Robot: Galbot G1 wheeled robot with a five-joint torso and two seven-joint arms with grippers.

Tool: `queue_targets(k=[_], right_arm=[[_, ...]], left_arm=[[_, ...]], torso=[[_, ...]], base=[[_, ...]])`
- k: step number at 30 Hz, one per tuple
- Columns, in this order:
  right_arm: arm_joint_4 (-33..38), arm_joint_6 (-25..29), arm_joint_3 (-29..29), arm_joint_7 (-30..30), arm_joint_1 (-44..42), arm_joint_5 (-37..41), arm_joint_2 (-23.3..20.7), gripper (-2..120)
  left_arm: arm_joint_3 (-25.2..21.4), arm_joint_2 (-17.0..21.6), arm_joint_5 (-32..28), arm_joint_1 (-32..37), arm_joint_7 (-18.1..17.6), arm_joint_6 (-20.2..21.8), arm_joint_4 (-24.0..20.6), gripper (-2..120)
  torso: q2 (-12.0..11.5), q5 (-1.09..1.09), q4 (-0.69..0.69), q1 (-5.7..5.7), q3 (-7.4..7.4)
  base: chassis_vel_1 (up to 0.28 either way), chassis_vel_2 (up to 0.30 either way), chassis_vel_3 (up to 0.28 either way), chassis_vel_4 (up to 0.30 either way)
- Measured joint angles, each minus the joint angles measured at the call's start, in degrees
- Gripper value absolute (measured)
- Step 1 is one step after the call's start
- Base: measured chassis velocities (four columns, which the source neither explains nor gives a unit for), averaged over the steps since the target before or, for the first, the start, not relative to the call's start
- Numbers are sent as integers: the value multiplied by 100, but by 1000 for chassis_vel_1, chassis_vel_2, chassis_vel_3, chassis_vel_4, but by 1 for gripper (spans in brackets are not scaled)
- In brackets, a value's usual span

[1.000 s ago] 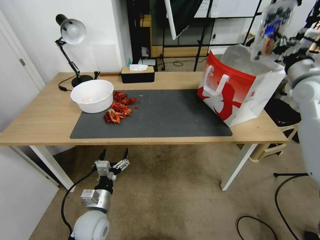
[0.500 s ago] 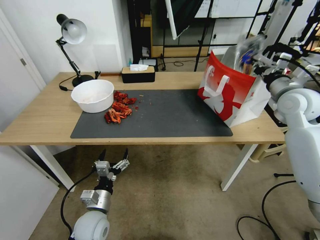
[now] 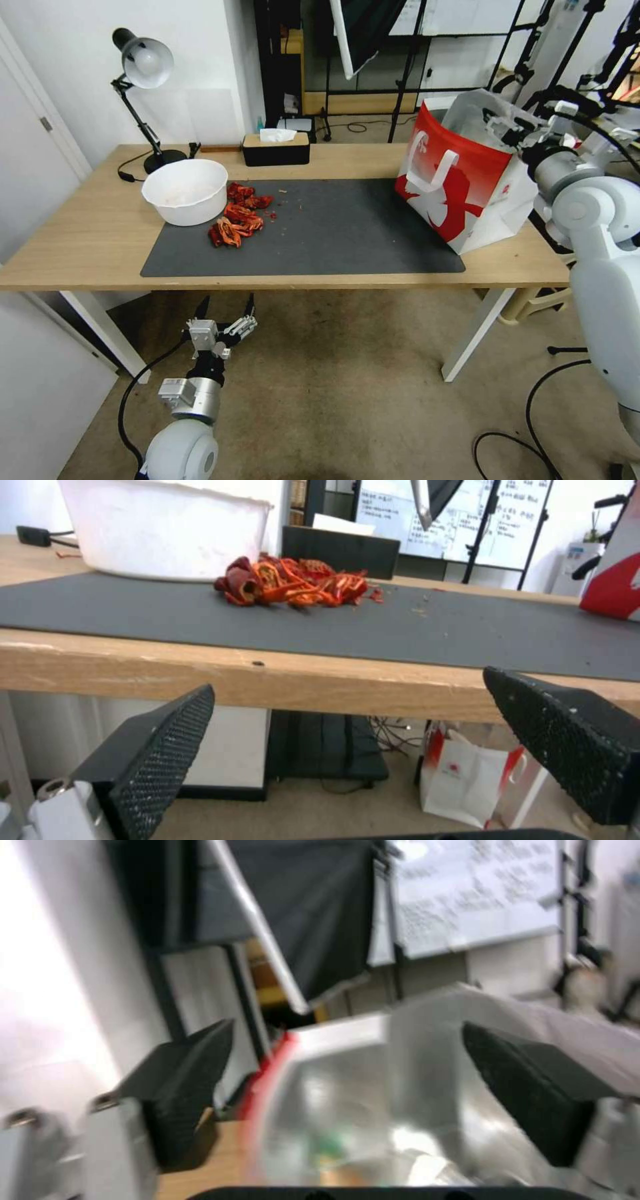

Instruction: Close the takeout container lid, then place the container into the takeout bag.

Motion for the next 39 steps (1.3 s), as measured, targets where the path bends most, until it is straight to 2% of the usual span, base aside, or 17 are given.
queue_targets(k=[2,4,9,12,17,20,21,23,24,26,28,30,35,39], right_arm=[[100,49,-21,-34,-55,-45,-3,95],[504,244,-104,-168,-310,-268,-4,100],[935,506,-158,-401,-830,-811,-26,100],[1212,857,-82,-623,-1536,-1361,-46,100],[1391,1239,-8,-719,-2123,-1742,-22,100],[1565,1736,45,-749,-2946,-2187,164,100],[1565,1736,45,-749,-2946,-2187,164,100],[1632,2152,96,-769,-3644,-2521,424,100],[1632,2152,96,-769,-3644,-2521,424,100],[1629,2516,156,-845,-4118,-2748,645,100],[1618,2614,176,-857,-4245,-2797,700,100],[1532,3036,235,-862,-4664,-2941,891,100],[1388,3484,299,-796,-5188,-2963,1134,100],[1317,3637,330,-825,-5452,-2918,1320,100]], left_arm=[[0,-4,0,6,5,12,-8,100],[0,-22,2,16,18,27,-29,100],[-28,-56,28,14,-33,-90,-40,100],[-89,-64,68,70,157,-275,-75,100],[-87,-75,147,87,184,-302,-108,100],[-39,-122,278,82,156,-358,-115,100],[-39,-122,278,82,156,-358,-115,100],[-13,-150,276,97,150,-390,-116,100],[-13,-150,276,97,150,-390,-116,100],[-9,-159,260,119,118,-419,-116,100],[-9,-161,254,143,79,-418,-127,100],[-18,-170,253,201,15,-411,-164,100],[-37,-184,276,275,4,-434,-166,100],[-24,-199,255,283,10,-466,-179,100]], torso=[[0,0,0,0,0],[0,0,0,0,0],[0,-2,1,0,0],[0,1,1,0,-1],[1,0,-1,0,-1],[0,0,2,0,-1],[0,0,2,0,-1],[1,3,-2,-1,-1],[1,3,-2,-1,-1],[1,2,-1,0,-1],[1,0,0,0,-1],[1,1,0,-1,-1],[1,0,1,-1,-1],[1,0,0,-1,-1]], base=[[0,0,0,0],[0,0,0,0],[0,0,0,0],[0,0,0,0],[0,0,0,0],[0,0,0,0],[0,0,0,0],[0,0,0,0],[0,0,0,0],[0,0,0,0],[0,0,0,0],[0,0,0,0],[0,0,0,0],[0,0,0,0]])
